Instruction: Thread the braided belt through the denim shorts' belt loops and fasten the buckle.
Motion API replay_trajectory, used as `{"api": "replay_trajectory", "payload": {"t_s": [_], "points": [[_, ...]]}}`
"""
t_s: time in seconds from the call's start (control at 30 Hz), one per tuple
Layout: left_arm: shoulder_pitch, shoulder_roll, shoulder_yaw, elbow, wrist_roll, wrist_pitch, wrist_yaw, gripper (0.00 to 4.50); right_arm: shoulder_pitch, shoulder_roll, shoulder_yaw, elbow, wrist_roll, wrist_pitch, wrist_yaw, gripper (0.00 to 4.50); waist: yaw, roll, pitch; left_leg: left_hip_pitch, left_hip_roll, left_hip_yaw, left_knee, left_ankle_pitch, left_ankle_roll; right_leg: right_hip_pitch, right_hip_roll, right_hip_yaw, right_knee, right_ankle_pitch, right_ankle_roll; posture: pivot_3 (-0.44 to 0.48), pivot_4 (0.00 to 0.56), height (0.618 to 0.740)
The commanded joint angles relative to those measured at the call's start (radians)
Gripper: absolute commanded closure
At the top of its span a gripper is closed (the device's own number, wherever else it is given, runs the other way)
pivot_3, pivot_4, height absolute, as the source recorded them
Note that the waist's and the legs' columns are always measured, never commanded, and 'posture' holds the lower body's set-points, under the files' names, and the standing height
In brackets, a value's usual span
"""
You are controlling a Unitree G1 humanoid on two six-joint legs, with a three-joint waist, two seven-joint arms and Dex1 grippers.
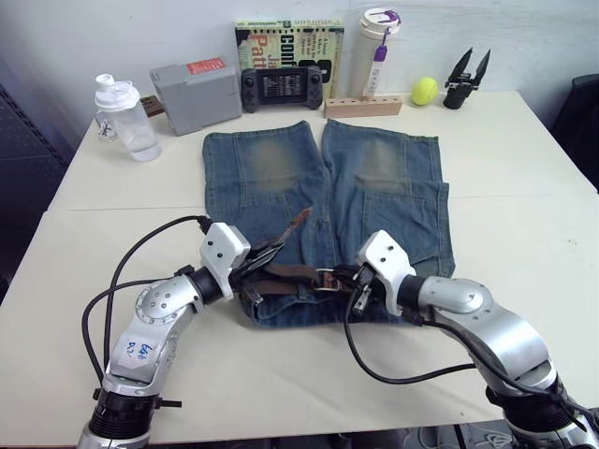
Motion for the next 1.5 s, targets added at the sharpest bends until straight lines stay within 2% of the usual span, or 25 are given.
{"api": "replay_trajectory", "payload": {"t_s": [0.03,0.37,0.93,1.5], "points": [[-0.002,0.007,0.005,-0.049,-0.014,-0.001,-0.005,4.5,0.007,-0.022,-0.026,-0.032,-0.011,-0.017,-0.002,4.45,0.001,0.0,0.0,0.0,0.0,0.0,0.0,0.0,0.0,0.0,0.0,0.0,0.0,0.0,0.0,0.0,0.15,0.731],[-0.005,0.009,0.005,-0.05,-0.014,0.003,-0.008,4.5,0.03,-0.04,-0.007,-0.038,-0.021,-0.022,-0.001,4.45,0.001,0.0,0.0,0.0,0.0,0.0,0.0,0.0,0.0,0.0,0.0,0.0,0.0,0.0,0.0,0.0,0.15,0.731],[-0.005,0.007,0.007,-0.055,-0.01,0.02,0.004,4.5,-0.032,-0.049,0.092,-0.056,-0.066,-0.015,0.019,4.45,0.0,0.0,0.0,0.0,0.0,0.0,0.0,0.0,0.0,0.0,0.0,0.0,0.0,0.0,0.0,0.0,0.15,0.731],[-0.014,0.005,0.006,-0.048,-0.008,0.025,0.01,4.5,-0.093,0.092,0.112,-0.04,-0.068,0.019,-0.018,4.45,0.0,0.0,0.0,0.0,0.0,-0.001,0.0,0.0,0.0,0.0,0.0,0.0,0.0,0.0,0.0,0.0,0.15,0.731]]}}
